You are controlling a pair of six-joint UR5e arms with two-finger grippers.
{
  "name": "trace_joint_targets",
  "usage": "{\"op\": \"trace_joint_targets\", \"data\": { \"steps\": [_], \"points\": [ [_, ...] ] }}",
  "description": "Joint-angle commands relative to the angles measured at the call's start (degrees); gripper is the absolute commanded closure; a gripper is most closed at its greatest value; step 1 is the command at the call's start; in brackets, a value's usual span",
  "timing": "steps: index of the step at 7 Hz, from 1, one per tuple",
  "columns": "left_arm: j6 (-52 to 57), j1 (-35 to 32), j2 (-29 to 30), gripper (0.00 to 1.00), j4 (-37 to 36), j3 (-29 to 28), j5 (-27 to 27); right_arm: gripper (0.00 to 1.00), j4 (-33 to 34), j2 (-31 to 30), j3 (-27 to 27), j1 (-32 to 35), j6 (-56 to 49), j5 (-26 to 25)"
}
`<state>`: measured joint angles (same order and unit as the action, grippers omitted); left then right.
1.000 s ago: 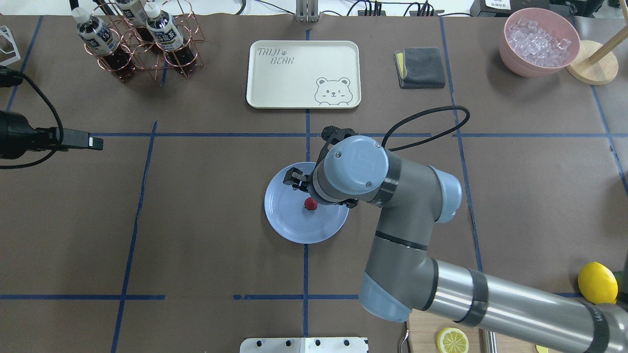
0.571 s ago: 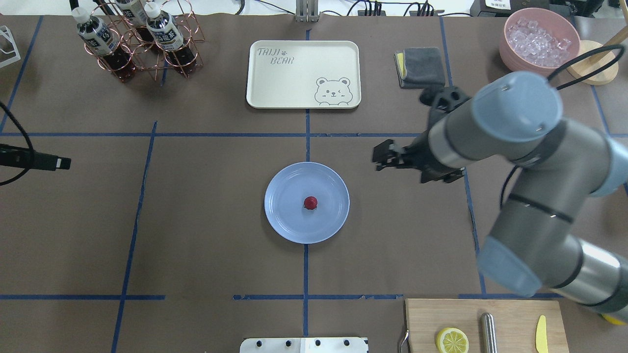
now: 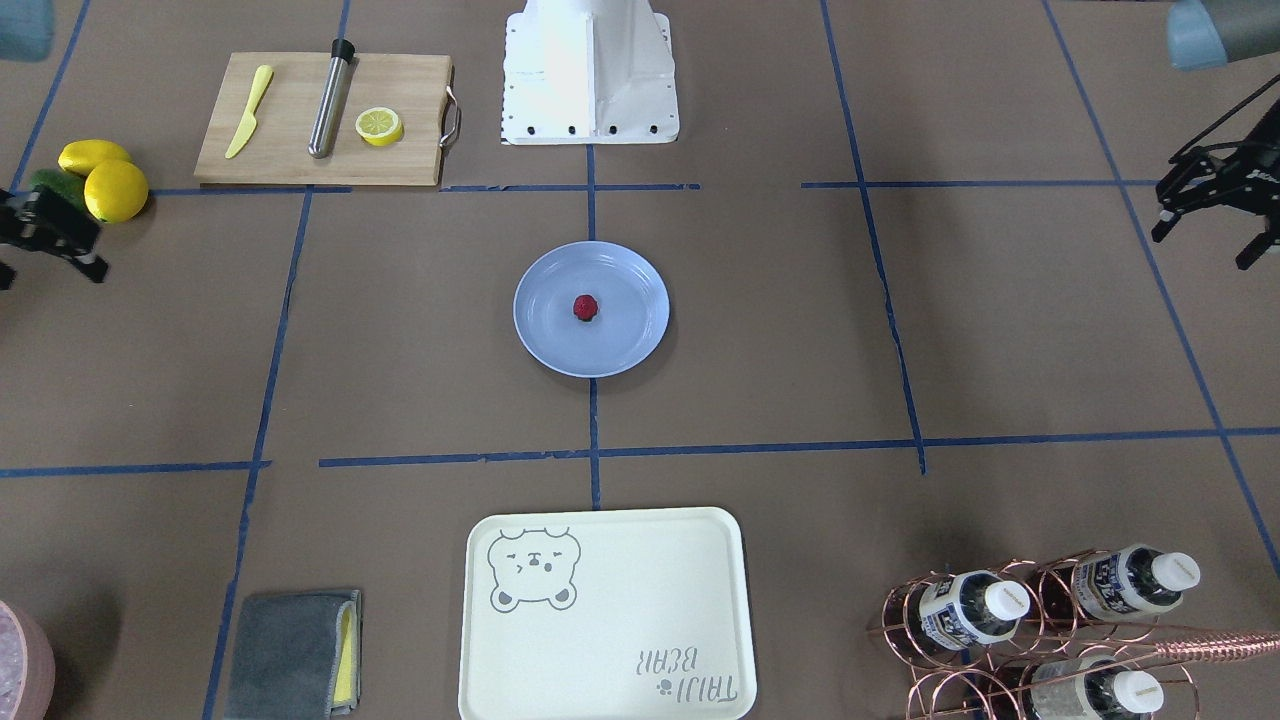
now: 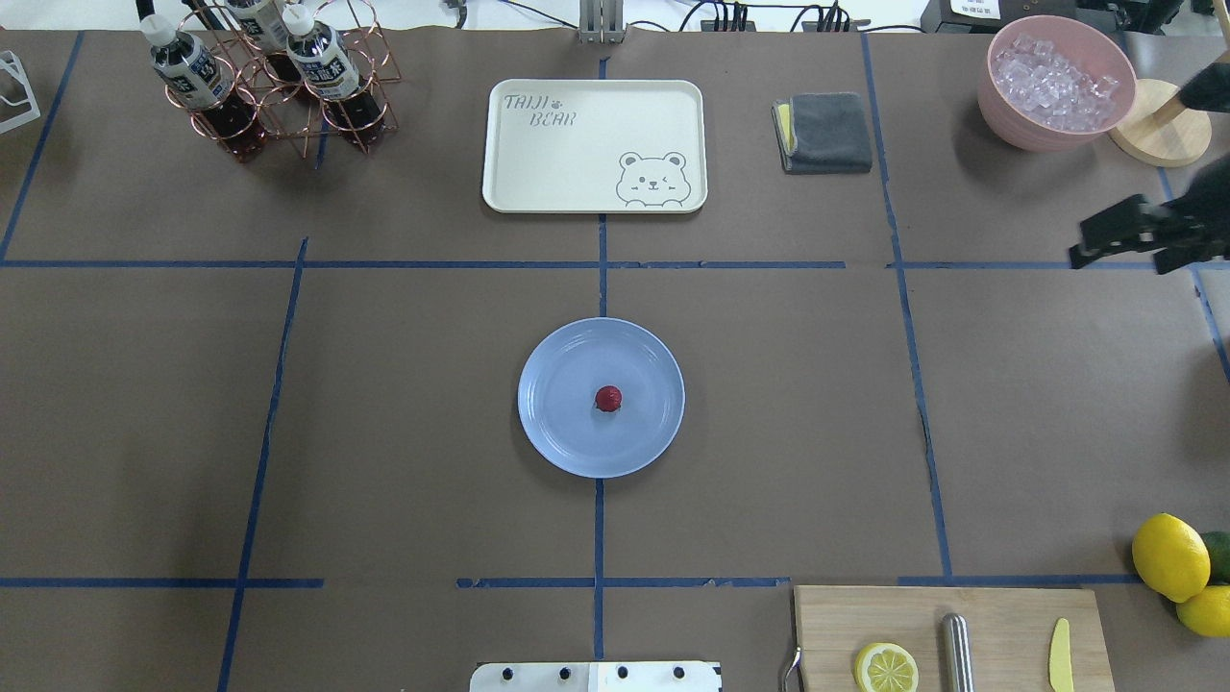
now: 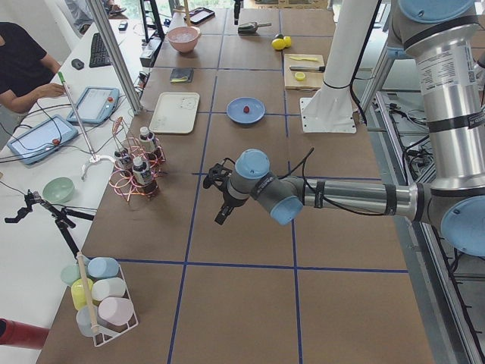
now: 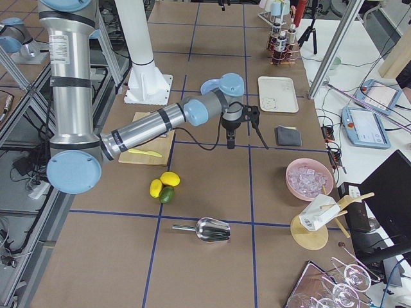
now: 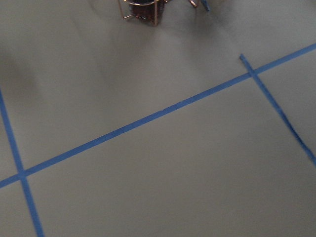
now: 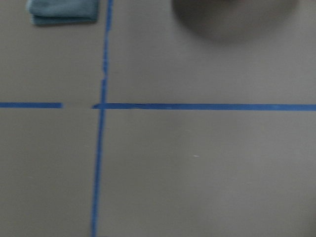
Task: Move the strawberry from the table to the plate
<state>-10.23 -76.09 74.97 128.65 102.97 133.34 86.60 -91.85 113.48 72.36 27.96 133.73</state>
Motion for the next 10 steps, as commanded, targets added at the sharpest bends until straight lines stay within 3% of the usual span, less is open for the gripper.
{"op": "trace_joint_targets", "data": {
  "steps": [1, 3, 5, 6, 8, 9, 10],
  "points": [
    [5.22, -6.69, -1.83, 0.01, -11.69, 2.03, 6.75, 0.0, 3.28, -5.0, -7.37, 11.11, -23.24, 1.88],
    [5.3, -6.79, -2.64, 0.01, -18.75, 3.29, 6.58, 0.0, 12.77, -4.39, -7.31, 13.59, -32.83, 1.97],
    [5.65, -6.7, -2.99, 0.01, -19.14, 3.47, 6.32, 0.0, 13.16, -4.39, -6.7, 13.6, -32.89, 4.68],
    [11.31, -6.62, -3.69, 0.01, -20.53, 2.51, 6.14, 0.0, 12.98, -4.3, -6.78, 13.51, -32.8, 5.22],
    [16.52, -7.83, -2.91, 0.0, -30.53, 4.17, 2.91, 0.0, 12.72, -4.12, -6.78, 13.51, -32.71, 5.14],
    [16.64, -15.33, -3.08, 0.0, -30.56, 2.69, 2.89, 0.0, 12.72, -4.12, -6.69, 13.51, -32.71, 5.14],
    [16.99, -15.66, -3.25, 0.0, -29.86, 1.46, 2.8, 0.0, 12.72, -4.04, -6.69, 13.51, -32.71, 5.14]
  ]
}}
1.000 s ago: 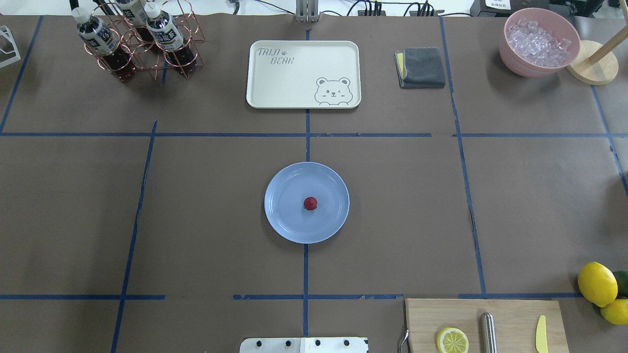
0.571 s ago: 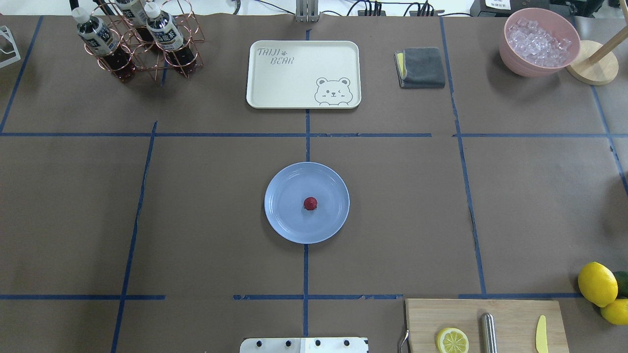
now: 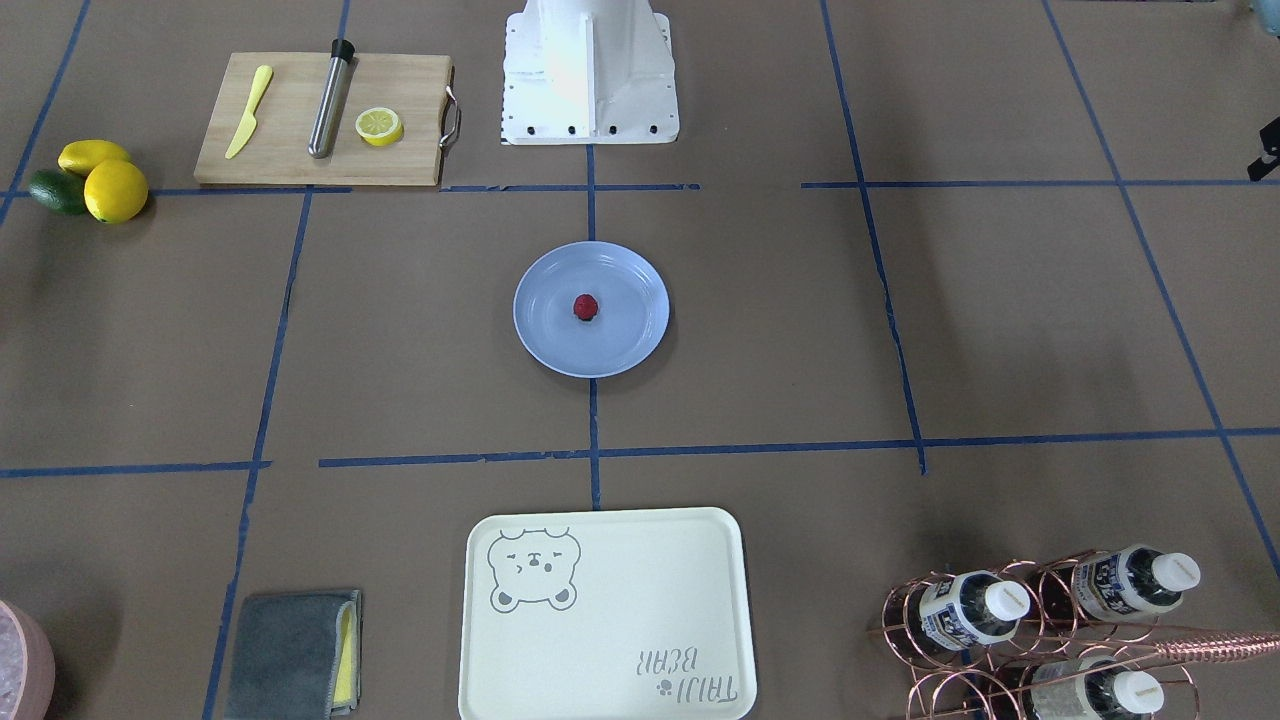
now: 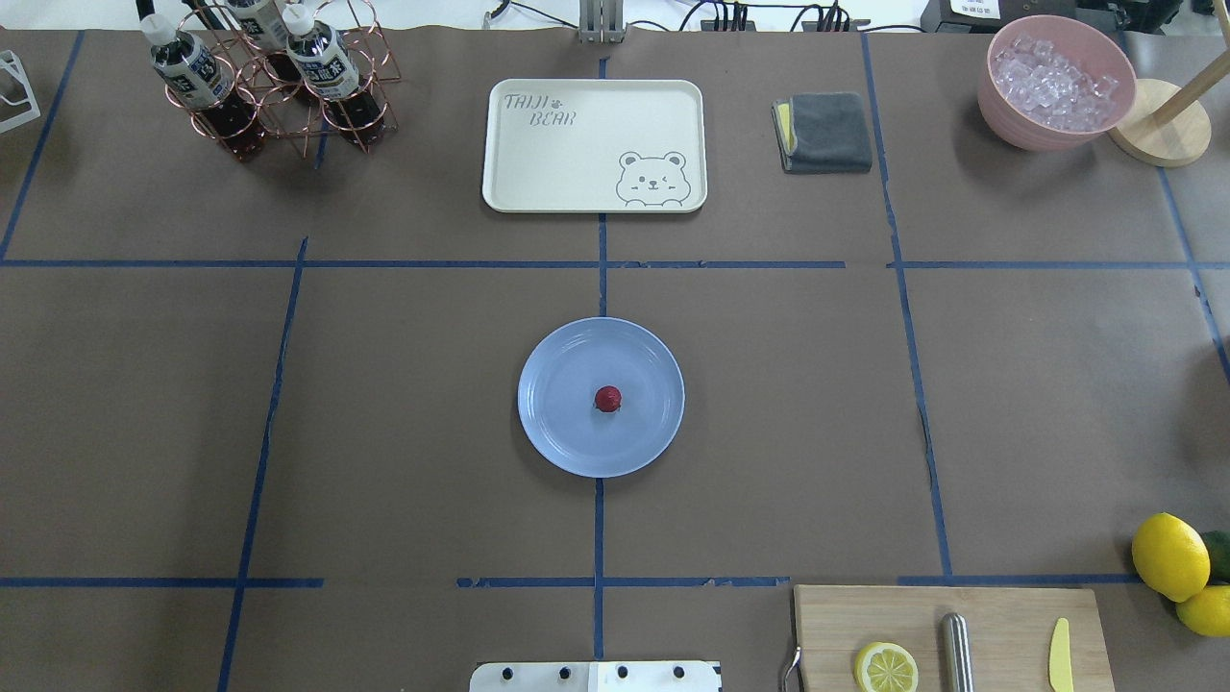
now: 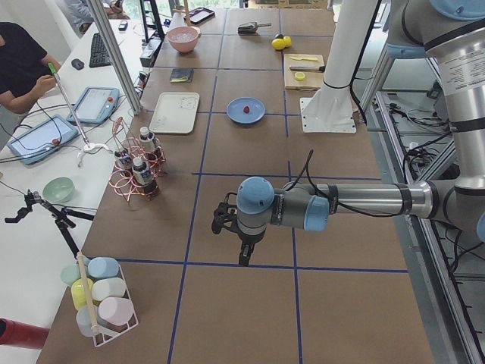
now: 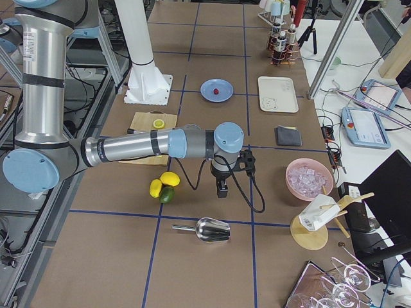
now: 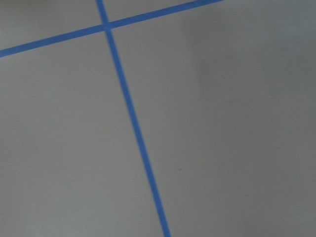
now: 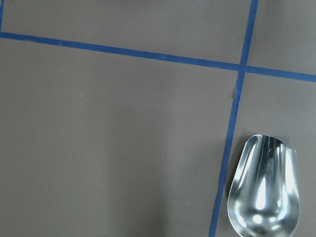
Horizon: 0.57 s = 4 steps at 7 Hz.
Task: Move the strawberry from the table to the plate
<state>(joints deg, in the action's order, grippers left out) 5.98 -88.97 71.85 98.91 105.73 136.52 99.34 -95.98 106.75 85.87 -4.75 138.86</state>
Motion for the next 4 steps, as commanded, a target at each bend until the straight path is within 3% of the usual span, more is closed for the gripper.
{"op": "trace_joint_targets", "data": {
  "steps": [1, 4],
  "points": [
    [3.22, -3.22, -0.74, 0.0, 3.28, -1.4, -0.55, 0.0, -0.02, 0.09, 0.03, 0.0, 0.0, 0.09],
    [5.0, -3.23, -1.19, 0.0, 7.53, -1.14, -1.69, 0.0, -0.11, 0.09, 0.12, 0.0, 0.0, 0.27]
  ]
}}
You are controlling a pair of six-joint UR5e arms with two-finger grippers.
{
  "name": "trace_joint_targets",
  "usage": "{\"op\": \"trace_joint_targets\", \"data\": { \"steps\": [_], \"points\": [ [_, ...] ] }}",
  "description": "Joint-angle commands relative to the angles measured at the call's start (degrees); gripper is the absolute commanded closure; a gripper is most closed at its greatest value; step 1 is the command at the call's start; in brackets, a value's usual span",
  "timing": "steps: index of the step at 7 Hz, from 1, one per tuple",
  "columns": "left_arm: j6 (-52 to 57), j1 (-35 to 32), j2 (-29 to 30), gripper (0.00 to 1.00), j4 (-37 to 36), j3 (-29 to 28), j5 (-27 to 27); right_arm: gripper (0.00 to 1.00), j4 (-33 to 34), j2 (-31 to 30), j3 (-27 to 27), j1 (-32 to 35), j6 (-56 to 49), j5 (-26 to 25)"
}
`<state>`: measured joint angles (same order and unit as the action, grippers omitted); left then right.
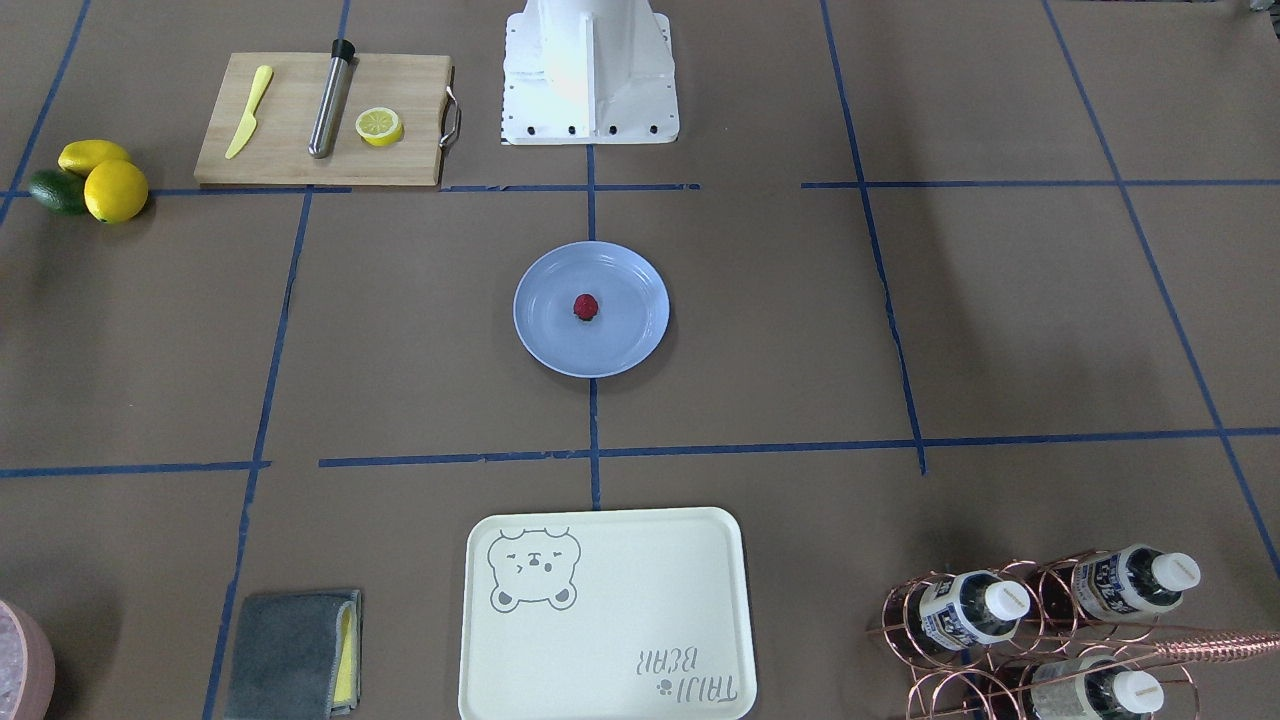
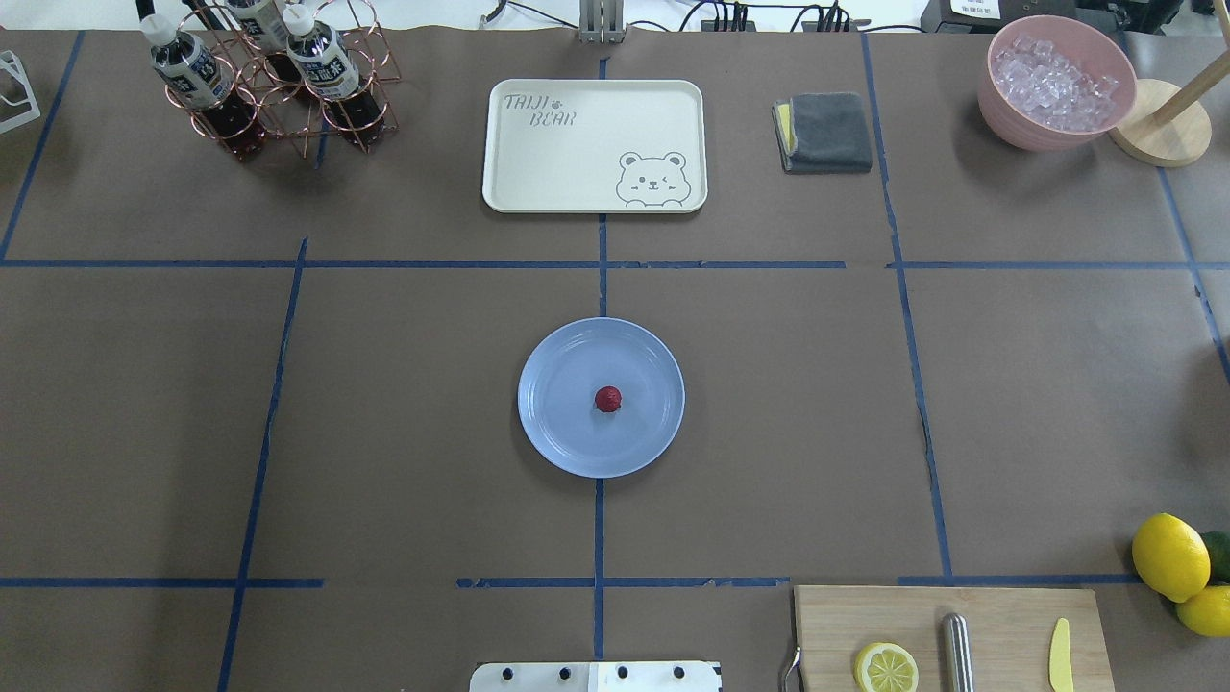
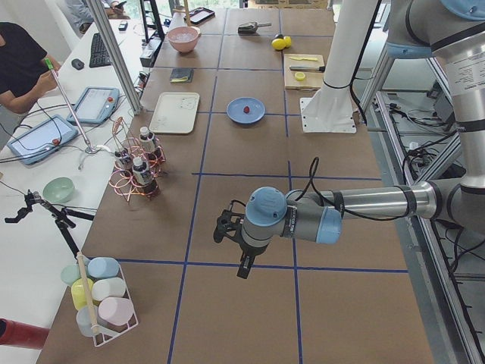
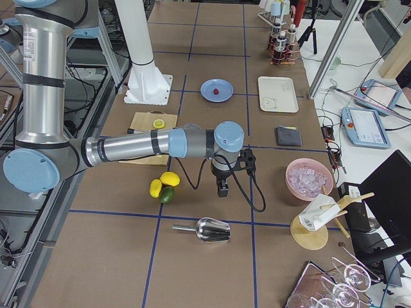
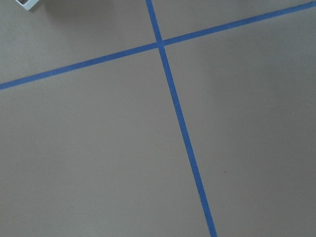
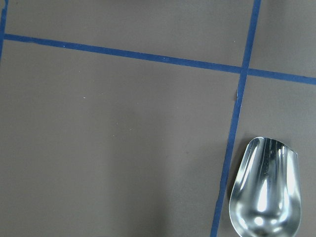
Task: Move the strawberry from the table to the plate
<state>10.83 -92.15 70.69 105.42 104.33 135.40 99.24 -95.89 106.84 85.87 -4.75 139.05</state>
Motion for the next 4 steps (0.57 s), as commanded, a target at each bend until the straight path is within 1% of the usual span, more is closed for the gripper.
{"op": "trace_joint_targets", "data": {
  "steps": [1, 4],
  "points": [
    [0.25, -0.05, 0.84, 0.0, 0.32, 0.95, -0.66, 0.0, -0.01, 0.0, 0.03, 0.0, 0.0, -0.01],
    [0.34, -0.05, 2.69, 0.0, 0.14, 0.79, -0.58, 0.0, -0.1, -0.08, 0.21, 0.0, 0.0, 0.08]
  ]
}}
